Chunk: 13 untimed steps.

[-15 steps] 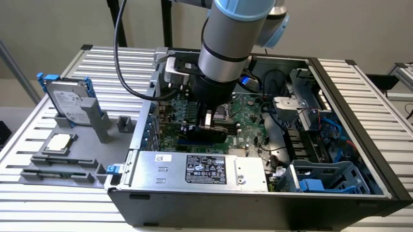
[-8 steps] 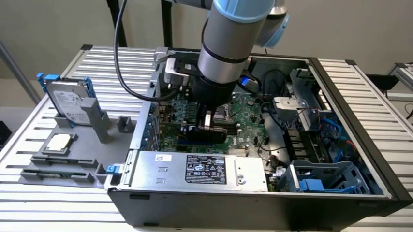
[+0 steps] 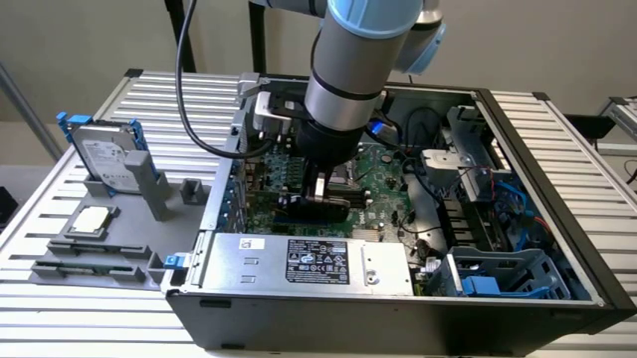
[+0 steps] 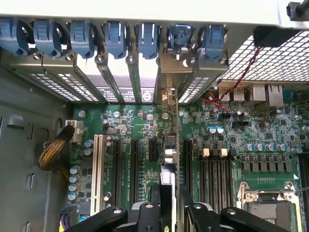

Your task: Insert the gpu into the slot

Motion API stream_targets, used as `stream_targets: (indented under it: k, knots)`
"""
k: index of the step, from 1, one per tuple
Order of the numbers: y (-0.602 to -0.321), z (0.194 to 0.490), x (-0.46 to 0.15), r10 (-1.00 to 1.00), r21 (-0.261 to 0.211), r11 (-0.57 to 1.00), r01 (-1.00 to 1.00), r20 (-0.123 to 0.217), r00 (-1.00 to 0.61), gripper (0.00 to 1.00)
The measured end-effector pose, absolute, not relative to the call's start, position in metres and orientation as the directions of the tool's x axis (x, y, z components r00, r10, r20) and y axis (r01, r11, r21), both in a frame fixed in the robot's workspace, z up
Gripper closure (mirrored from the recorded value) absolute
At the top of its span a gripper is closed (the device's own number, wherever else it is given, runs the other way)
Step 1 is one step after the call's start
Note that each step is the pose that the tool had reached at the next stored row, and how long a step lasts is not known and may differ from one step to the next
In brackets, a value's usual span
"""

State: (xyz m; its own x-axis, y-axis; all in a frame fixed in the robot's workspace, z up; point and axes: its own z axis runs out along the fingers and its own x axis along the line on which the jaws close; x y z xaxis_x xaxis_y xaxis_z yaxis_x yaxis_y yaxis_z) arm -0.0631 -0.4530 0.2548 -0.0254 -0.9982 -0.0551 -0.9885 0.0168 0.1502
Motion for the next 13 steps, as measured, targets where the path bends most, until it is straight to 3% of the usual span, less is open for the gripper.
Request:
stream_targets:
  k: [13]
  knots:
    - [-0.4530, 0.2495, -0.0641, -0.998, 0.149, 0.017, -0.989, -0.055, -0.025, 0.74]
